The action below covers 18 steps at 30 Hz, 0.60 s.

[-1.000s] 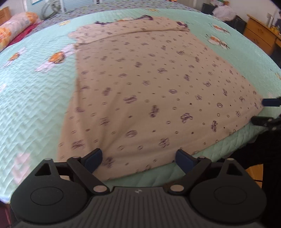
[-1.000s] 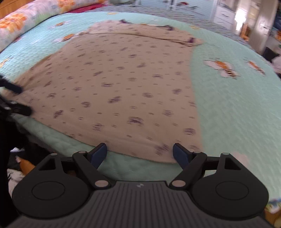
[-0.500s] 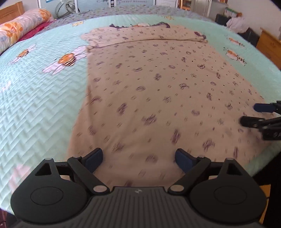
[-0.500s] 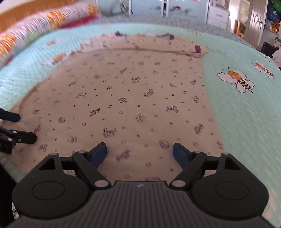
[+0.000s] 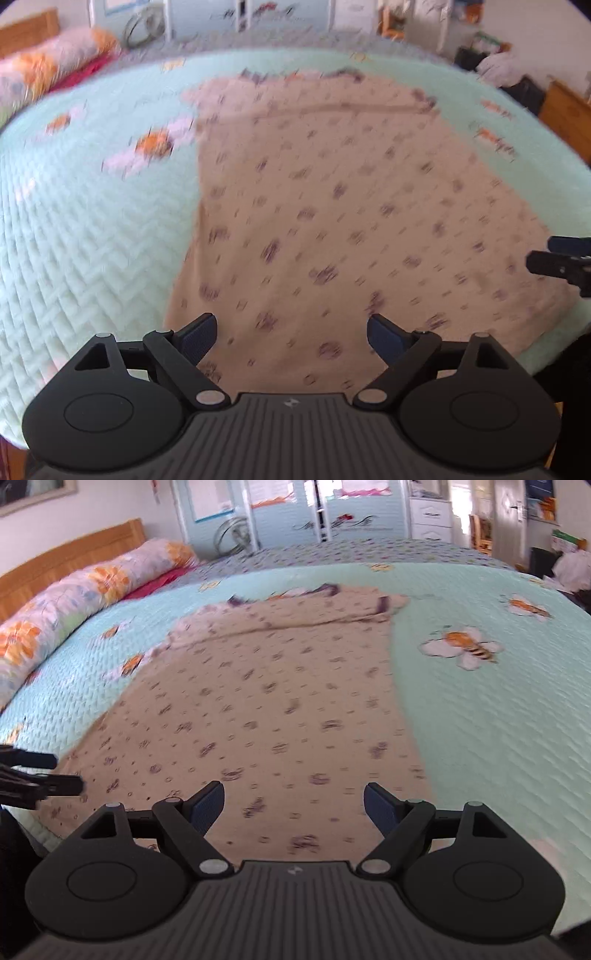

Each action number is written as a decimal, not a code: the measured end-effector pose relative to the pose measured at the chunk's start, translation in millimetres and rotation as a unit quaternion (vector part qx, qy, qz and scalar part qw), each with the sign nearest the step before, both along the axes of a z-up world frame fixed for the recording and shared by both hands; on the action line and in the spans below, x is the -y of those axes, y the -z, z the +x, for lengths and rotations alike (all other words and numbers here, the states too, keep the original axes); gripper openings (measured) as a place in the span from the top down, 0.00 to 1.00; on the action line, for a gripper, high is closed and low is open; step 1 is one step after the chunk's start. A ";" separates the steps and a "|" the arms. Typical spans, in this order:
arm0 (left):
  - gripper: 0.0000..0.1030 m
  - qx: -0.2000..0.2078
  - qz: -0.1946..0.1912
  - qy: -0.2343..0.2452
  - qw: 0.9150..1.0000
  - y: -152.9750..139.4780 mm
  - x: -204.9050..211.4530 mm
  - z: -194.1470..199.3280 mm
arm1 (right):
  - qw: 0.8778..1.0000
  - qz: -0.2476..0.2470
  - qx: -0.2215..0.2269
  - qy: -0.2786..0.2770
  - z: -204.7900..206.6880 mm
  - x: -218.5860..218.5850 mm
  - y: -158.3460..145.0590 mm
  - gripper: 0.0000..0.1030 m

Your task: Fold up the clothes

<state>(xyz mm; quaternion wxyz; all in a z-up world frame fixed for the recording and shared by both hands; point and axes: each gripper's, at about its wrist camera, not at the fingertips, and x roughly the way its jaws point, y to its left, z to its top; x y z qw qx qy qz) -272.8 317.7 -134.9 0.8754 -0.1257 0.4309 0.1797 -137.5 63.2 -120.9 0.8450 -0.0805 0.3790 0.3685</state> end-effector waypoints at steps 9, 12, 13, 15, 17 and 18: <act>0.15 0.024 -0.024 -0.013 0.999 2.1 -31.7 15.5 | 0.998 0.015 -0.013 0.057 9.1 68.8 -5.2 0.20; 0.15 0.023 -0.020 -0.016 0.999 3.3 -40.4 33.8 | 0.998 0.035 -0.005 0.054 20.9 43.0 -12.9 0.20; 0.15 0.022 -0.019 -0.017 0.999 3.8 -43.2 39.9 | 0.997 0.039 -0.014 0.060 27.9 29.4 -11.0 0.20; 0.16 0.021 -0.017 -0.019 0.999 4.6 -49.0 52.2 | 0.997 0.032 -0.038 0.060 40.2 3.7 -0.5 0.20; 0.18 0.027 -0.016 -0.016 0.999 6.0 -54.0 58.0 | 0.998 0.005 -0.042 0.044 44.5 -6.5 12.4 0.20; 0.18 0.032 -0.015 -0.017 0.999 4.8 -54.8 49.6 | 0.999 -0.006 -0.027 0.035 42.3 -3.5 15.6 0.20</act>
